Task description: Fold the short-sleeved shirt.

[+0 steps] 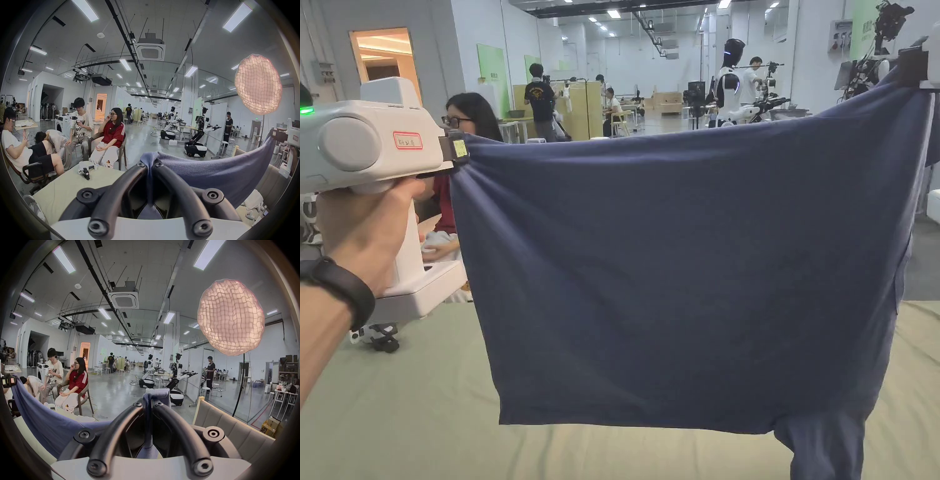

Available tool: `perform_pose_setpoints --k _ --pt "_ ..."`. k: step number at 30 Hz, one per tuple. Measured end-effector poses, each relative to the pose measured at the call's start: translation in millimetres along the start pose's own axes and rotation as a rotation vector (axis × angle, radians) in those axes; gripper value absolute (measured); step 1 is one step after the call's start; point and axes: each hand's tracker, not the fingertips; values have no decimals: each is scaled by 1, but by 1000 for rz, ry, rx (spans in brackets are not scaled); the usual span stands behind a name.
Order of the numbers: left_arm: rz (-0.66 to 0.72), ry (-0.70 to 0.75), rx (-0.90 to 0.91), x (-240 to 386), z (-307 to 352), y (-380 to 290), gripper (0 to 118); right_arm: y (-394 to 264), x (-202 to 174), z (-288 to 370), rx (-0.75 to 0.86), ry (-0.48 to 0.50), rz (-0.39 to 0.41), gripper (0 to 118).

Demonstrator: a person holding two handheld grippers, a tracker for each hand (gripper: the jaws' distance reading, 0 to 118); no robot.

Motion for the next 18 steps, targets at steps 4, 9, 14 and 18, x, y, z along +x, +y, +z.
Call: perform_pose_setpoints --k 4,9,14,18 --pt "-6 -2 -45 -2 -5 -36 0 -36 0 -4 -50 16 -8 2" --pt "3 -8 -168 -10 8 -118 0 -110 3 9 -163 46 -30 2" --pt "29 -29 -284 -14 60 -195 0 -187 8 69 -267 110 -85 2" --pt "126 -78 -322 -22 129 -251 0 -247 20 143 -316 113 -86 2"
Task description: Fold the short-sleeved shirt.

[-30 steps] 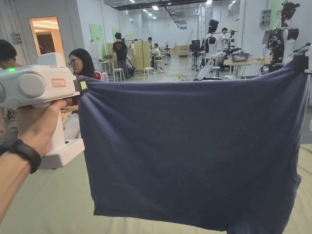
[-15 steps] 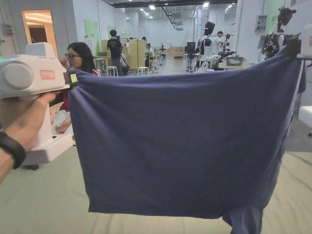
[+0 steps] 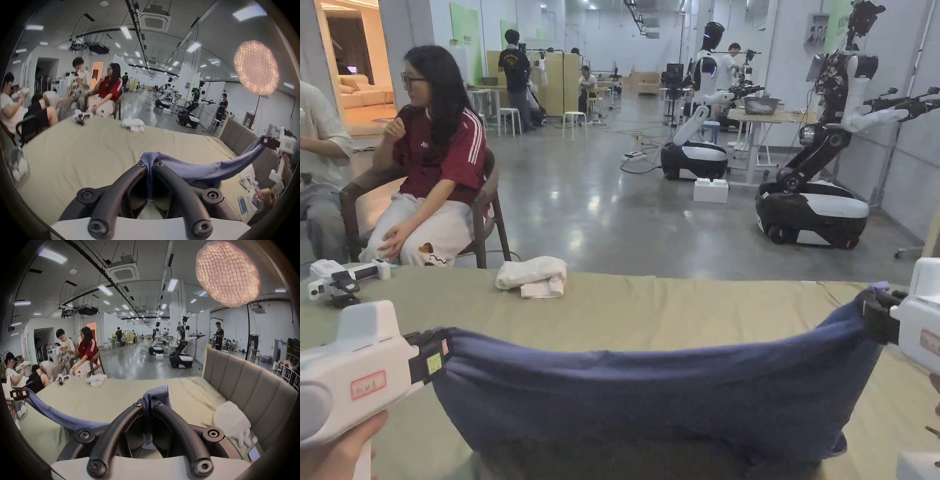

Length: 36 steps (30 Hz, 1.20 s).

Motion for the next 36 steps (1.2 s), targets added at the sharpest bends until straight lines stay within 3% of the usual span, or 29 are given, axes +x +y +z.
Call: perform_pose_setpoints --k 9,11,20,21,22,24,25,28,33,35,36 --pt "-36 -50 -274 -35 85 -162 0 -171 34 103 -260 1 -107 2" --pt "-20 -40 -326 -44 97 -193 0 -204 31 124 -329 10 -89 2" --pt "-75 -36 -455 -54 122 -229 1 -271 28 158 -513 -13 -79 2" --pt "-73 -36 -476 -56 119 -229 10 -274 28 155 -525 -17 -80 4" --pt "-69 -30 -480 -56 119 -228 27 -276 28 154 -540 -30 -69 14" --pt "-84 -9 -465 -58 118 -226 87 -278 30 154 -543 -37 -71 62" --pt "-86 14 -453 -58 119 -223 97 -278 30 156 -543 -38 -73 67" --pt "-96 79 -332 -47 135 -206 97 -267 31 167 -474 -57 -93 66" --pt "-127 95 -18 -8 178 -172 95 -228 8 196 -228 26 -78 66" --pt "-168 92 68 10 193 -164 86 -215 -5 206 -138 57 -53 64" --pt "-182 89 106 17 197 -162 74 -211 -12 210 -112 79 -41 53"
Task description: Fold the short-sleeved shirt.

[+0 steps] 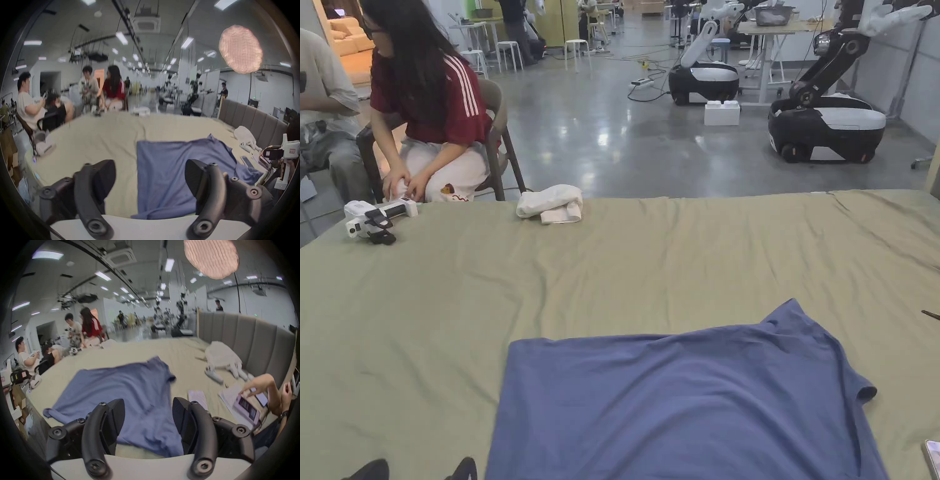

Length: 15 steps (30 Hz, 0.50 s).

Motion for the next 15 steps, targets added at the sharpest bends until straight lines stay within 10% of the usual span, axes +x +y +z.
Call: perform_pose_setpoints --k 3,5,11,14,15 --pt "-12 -20 17 12 7 4 15 6 -17 3 37 12 33 3" --pt "-17 -32 21 16 9 3 0 5 -23 2 43 19 46 1" --pt "-18 -38 -66 6 -1 -15 4 -3 -29 -6 -7 51 56 0" --pt "41 -28 -221 -10 -17 -27 29 -9 -27 -7 -18 52 27 0" --pt "53 -31 -297 -17 -24 -34 59 -10 -25 -7 -23 53 14 0"
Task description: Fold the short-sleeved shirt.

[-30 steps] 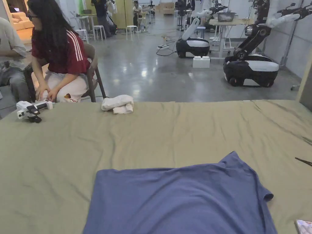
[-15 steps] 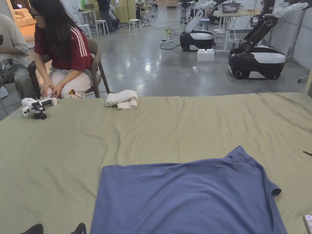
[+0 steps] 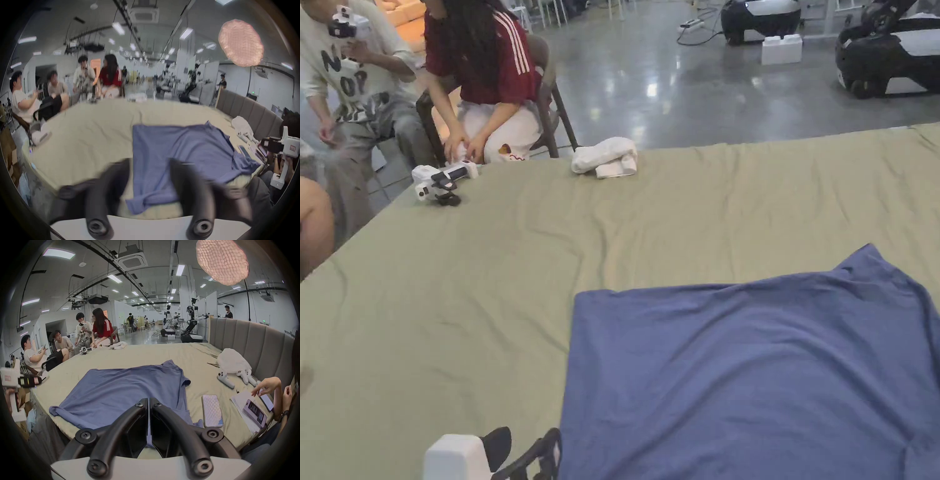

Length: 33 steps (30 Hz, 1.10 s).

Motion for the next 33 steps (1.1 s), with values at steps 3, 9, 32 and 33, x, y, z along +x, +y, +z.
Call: perform_pose_setpoints --k 3,9,32,33 --pt "39 -19 -158 -19 -26 -16 79 -3 4 0 -14 -3 -25 0" --pt "13 -34 -398 -30 -71 -44 78 -7 13 7 -35 -28 -64 0" --pt "-6 -56 -535 -24 -110 -46 5 -58 90 -63 -563 -148 -197 59" --pt "-7 -55 -534 -24 -110 -45 5 -60 88 -67 -576 -143 -184 23"
